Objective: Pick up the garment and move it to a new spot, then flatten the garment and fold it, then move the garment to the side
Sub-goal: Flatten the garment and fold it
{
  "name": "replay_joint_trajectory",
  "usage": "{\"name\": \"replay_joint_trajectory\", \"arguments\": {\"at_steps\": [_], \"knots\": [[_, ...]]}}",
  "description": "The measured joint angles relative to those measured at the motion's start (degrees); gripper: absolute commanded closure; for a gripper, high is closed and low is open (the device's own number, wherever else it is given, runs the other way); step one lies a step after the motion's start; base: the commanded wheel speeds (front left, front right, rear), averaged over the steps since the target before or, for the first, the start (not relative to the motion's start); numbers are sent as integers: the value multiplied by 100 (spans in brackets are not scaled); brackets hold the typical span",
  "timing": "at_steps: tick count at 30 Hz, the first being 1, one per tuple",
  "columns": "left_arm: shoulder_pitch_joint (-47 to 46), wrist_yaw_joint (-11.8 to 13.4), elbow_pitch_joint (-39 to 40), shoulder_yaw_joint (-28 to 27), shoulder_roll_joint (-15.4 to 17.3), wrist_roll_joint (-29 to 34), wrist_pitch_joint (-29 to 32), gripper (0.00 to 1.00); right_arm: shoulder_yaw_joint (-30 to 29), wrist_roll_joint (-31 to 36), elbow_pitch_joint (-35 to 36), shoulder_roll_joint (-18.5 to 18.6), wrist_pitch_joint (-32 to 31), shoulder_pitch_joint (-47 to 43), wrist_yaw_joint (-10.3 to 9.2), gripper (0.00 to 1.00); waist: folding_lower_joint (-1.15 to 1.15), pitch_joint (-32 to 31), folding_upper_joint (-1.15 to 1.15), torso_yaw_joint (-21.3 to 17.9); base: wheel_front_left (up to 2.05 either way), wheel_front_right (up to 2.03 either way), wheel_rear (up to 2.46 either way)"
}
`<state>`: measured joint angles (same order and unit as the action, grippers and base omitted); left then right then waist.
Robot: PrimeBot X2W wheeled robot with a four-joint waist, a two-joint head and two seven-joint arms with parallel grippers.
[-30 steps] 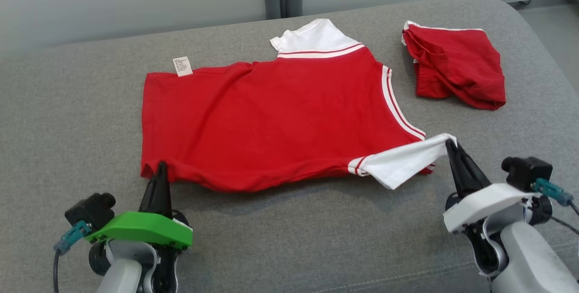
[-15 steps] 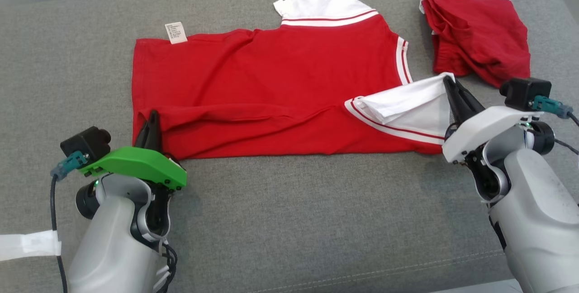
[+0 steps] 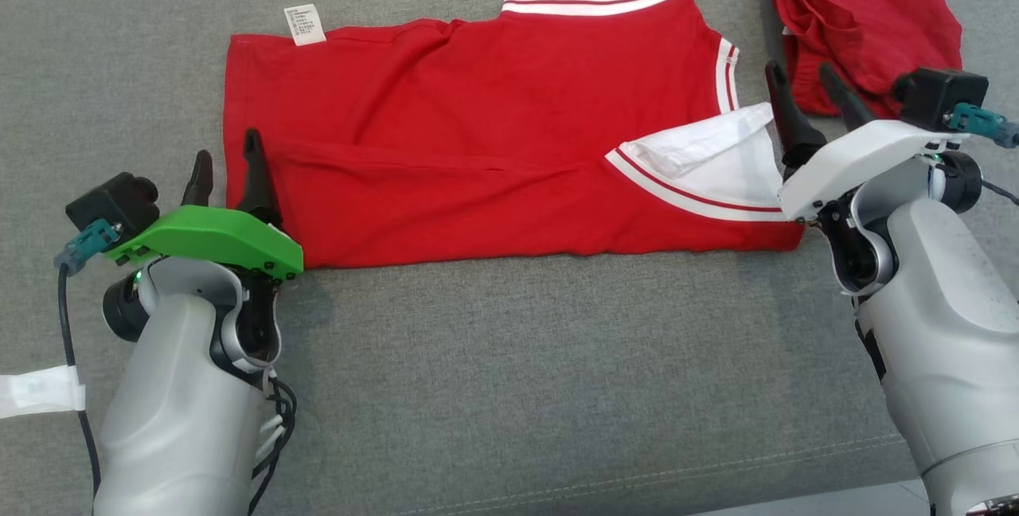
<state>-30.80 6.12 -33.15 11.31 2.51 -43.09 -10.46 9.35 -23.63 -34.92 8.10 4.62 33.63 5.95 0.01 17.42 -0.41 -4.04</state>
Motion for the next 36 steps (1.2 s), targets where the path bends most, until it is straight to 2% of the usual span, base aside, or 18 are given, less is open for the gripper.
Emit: {"name": "replay_joint_trajectory", "arguments": {"at_steps": [5,12,21,36], "knots": [[-32,-20,-3,-10,-5,-1,-168,0,-21,1,5,25,320,105,3,0,0,-32,0,26,0,0,0],[165,-261,-22,-65,-29,-224,-226,0,0,0,54,56,734,10,41,0,0,-187,0,102,0,0,0],[929,-390,-431,-21,-40,-474,-148,0,41,-103,80,-122,855,-817,59,0,0,-468,0,159,0,0,0],[1008,-401,-679,-157,-43,-880,142,0,121,-432,-155,-382,880,-1539,60,0,0,-551,0,-121,0,0,0]]}}
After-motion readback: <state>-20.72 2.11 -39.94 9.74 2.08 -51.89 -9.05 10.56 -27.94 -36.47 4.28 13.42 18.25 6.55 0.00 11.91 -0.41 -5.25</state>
